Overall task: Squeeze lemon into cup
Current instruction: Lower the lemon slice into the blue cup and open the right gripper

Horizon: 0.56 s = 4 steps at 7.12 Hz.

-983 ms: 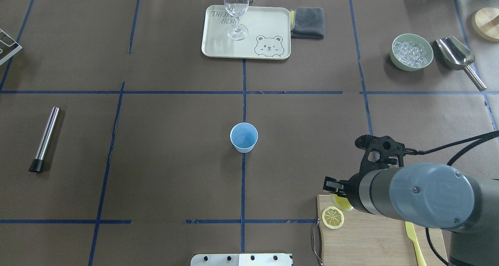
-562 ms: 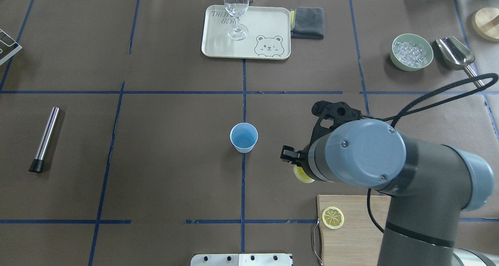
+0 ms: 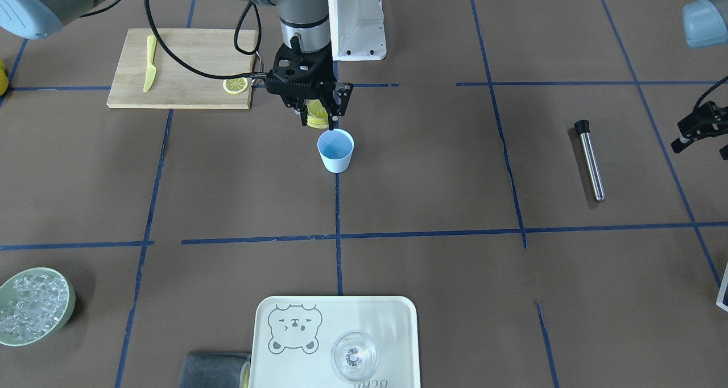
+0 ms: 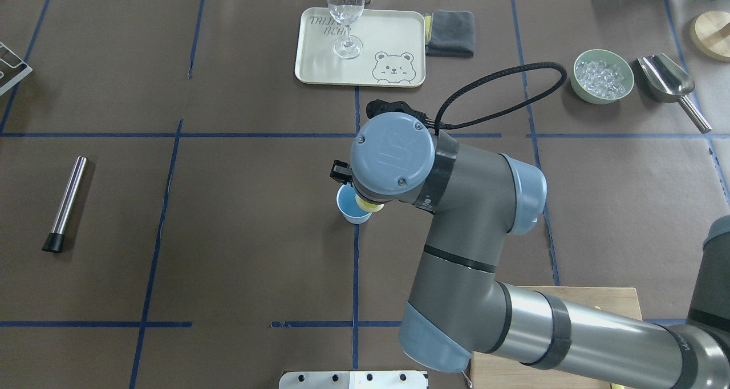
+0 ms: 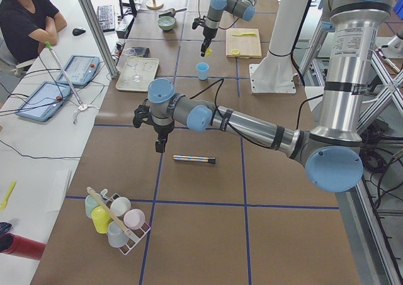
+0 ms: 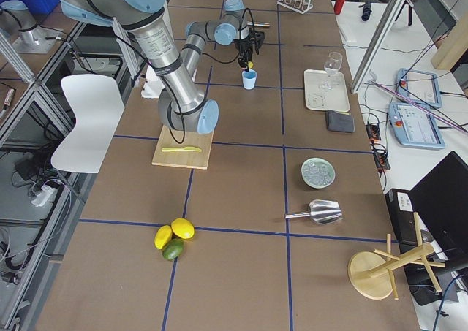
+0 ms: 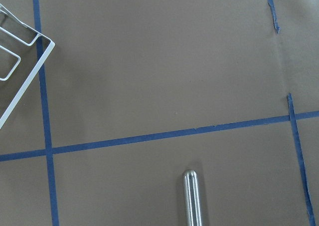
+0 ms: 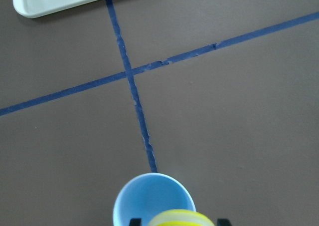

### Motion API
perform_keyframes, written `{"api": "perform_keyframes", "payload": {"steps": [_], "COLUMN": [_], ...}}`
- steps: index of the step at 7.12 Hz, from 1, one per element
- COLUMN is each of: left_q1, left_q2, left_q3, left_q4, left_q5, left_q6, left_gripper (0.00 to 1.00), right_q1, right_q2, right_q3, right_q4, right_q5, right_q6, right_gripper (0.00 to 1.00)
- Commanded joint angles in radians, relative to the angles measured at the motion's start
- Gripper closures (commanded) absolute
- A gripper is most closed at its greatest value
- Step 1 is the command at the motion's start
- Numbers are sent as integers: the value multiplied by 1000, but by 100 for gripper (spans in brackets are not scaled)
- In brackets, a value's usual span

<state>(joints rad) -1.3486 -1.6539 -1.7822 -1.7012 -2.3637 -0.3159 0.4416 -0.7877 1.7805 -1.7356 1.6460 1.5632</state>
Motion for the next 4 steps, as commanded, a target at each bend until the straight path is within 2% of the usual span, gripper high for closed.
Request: {"api": "perform_keyframes", "payload": {"steps": [1, 4], "left_q1": [0, -1], "left_q2": [-1, -1], "left_q3": [-3, 1], "left_q4": [0, 0], "left_q5": [0, 0], "left_q6": [-2, -2], "left_gripper": [0, 0], "right_q1": [23, 20], "right_q2": [91, 79], "right_q3": [-137, -148], "right_q4": [21, 18], "right_q5": [2, 32], "right_q6": [0, 0], "right_gripper": [42, 41]}}
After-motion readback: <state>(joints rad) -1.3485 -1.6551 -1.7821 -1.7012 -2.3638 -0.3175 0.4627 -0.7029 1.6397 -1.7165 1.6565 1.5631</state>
